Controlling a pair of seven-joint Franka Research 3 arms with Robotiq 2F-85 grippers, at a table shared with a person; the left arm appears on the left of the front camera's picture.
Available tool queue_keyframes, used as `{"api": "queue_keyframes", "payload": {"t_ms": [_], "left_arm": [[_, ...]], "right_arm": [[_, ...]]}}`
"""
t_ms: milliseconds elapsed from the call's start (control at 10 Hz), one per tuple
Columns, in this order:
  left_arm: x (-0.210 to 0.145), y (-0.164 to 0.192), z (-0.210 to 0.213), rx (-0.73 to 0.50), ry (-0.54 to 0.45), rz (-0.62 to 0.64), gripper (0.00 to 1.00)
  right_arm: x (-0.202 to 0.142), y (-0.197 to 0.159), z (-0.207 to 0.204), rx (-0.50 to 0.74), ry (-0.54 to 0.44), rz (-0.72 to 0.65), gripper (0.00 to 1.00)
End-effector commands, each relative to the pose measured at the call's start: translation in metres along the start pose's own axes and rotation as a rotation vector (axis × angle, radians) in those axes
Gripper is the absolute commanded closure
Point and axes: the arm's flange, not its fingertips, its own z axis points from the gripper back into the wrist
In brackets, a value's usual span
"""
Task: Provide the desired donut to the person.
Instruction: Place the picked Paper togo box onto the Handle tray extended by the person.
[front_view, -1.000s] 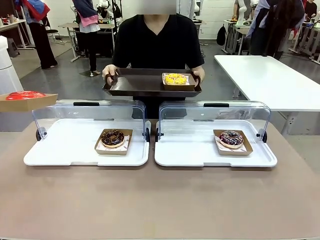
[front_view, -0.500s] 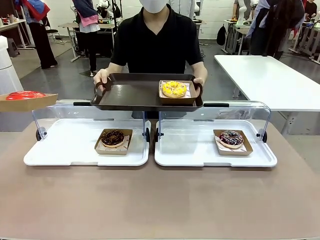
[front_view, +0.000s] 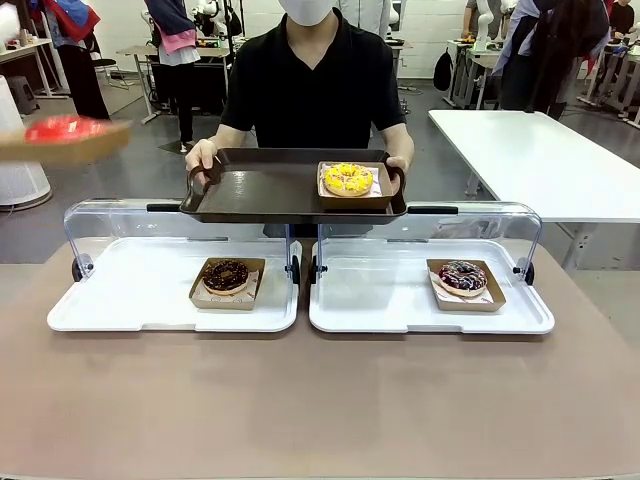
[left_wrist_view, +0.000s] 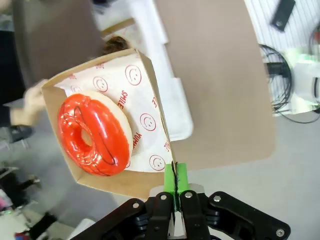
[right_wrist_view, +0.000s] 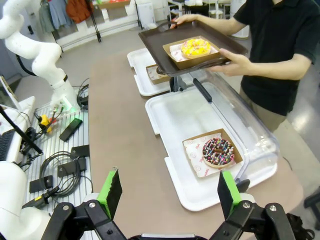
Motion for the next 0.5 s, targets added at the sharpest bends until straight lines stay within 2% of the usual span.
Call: {"api": "queue_keyframes", "payload": {"t_ms": [0,100,200,400], "left_arm": [[0.041,0.044,0.014,0.087,-0.013,-0.055,0.99],[0.068,0.06,0.007,0.077,-0.027,-0.076,0.99],[0.094,0.094,-0.01,0.068,-0.007,-0.095,0.99],[0.121,0.15,-0.063,-0.008,-0.022,-0.088,0.99]], "right_arm": [[-0.001,0.0,-0.001,-0.006,-0.01,0.006,0.0],[-0.001,0.0,-0.001,-0.006,-0.01,0.006,0.0],[-0.001,0.0,-0.001,-0.006,-0.01,0.006,0.0],[-0.001,0.0,-0.001,-0.006,-0.01,0.006,0.0]]}}
